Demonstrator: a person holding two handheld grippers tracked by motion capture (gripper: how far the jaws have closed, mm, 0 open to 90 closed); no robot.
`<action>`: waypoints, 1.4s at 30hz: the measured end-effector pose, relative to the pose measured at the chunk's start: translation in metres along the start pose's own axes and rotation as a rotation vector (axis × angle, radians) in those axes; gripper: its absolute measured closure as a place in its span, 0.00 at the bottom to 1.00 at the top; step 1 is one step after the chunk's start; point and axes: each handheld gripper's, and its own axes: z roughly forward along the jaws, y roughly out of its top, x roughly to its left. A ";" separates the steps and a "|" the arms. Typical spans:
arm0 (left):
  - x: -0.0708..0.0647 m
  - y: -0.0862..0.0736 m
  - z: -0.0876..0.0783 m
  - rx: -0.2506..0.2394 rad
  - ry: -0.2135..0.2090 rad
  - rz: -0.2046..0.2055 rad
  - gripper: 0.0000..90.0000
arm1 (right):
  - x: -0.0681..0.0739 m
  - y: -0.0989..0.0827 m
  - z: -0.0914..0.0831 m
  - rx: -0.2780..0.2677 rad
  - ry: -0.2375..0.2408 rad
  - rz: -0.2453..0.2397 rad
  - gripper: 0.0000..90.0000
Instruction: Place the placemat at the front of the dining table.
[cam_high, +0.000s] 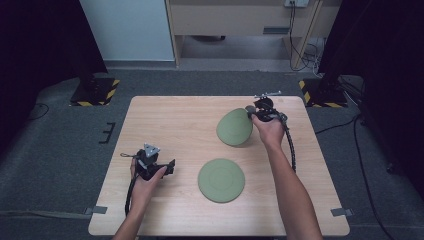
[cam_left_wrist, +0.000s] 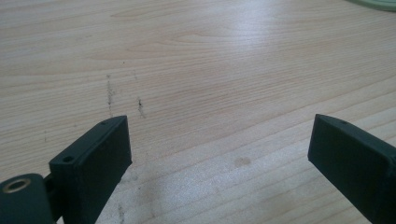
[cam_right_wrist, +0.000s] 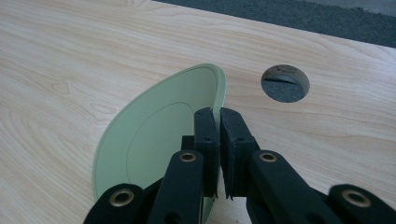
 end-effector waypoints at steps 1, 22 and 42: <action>0.000 0.000 0.001 0.003 0.001 0.003 0.06 | -0.001 -0.001 0.002 0.001 -0.001 0.005 0.96; -0.002 -0.001 0.004 0.006 -0.013 0.015 0.06 | -0.022 -0.023 0.027 0.048 -0.042 0.060 0.94; -0.009 -0.001 0.003 0.023 -0.018 0.049 0.05 | -0.025 -0.032 -0.001 -0.011 -0.088 0.128 0.15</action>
